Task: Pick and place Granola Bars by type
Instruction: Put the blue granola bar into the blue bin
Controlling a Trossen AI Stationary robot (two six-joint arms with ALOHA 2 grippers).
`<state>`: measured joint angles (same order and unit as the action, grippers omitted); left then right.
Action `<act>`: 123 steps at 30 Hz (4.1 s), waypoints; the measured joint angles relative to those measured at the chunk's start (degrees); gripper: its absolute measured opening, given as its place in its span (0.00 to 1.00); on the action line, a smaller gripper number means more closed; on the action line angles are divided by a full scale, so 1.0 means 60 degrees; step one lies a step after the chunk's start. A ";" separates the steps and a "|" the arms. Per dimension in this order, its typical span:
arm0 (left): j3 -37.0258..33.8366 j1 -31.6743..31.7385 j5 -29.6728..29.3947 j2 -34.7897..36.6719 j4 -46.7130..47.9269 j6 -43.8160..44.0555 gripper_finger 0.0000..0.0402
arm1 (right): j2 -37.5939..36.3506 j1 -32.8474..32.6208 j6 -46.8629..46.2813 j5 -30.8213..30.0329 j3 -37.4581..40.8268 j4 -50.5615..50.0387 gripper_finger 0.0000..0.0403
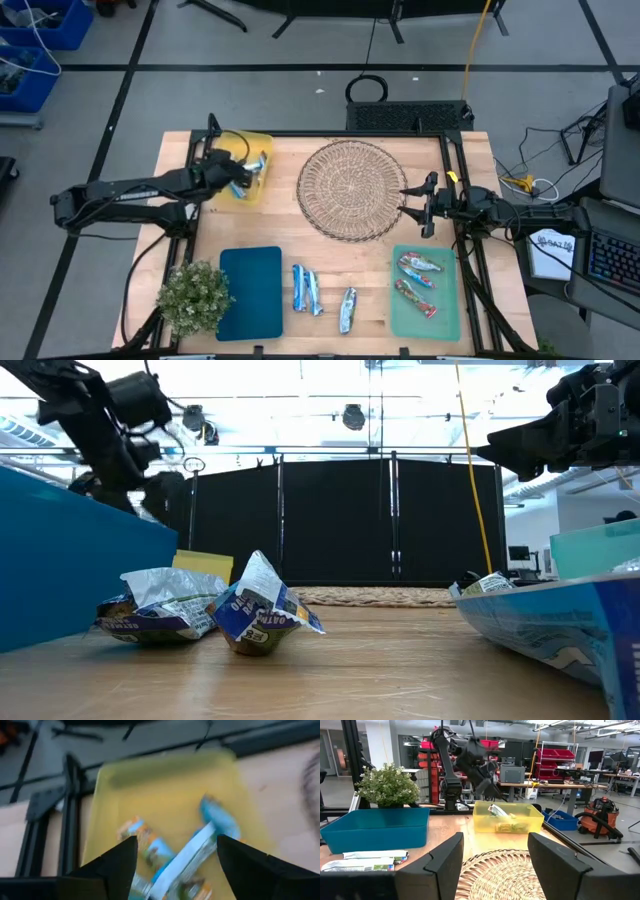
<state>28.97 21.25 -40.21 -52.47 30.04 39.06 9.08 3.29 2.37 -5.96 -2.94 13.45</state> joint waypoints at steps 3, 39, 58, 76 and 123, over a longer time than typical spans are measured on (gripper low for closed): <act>-0.0070 -0.0227 0.0214 0.0641 -0.0951 -0.1127 0.71 | 0.0000 0.0000 0.0000 0.0000 0.0000 -0.0003 0.53; -0.4736 -0.1208 1.0612 0.4832 -0.9457 -0.5558 0.70 | -0.0004 -0.0004 0.0696 0.0004 0.0000 0.0588 0.53; -0.4732 -0.1208 0.9938 0.4813 -0.9471 -0.5503 0.70 | 0.0477 -0.0084 -0.3745 0.0063 -0.0026 0.2076 0.53; -0.4728 -0.1208 0.9931 0.4813 -0.9479 -0.5437 0.70 | 1.0148 -0.3635 -0.2459 0.0226 -0.6754 -0.3315 0.53; -0.4725 -0.1212 0.9931 0.4811 -0.9477 -0.5441 0.70 | 1.6101 -0.4748 -0.5027 0.0484 -0.9770 -0.3636 0.48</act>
<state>0.62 13.98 19.38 -23.61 -26.82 6.42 105.69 -25.20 -27.79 -3.05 -61.56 -8.36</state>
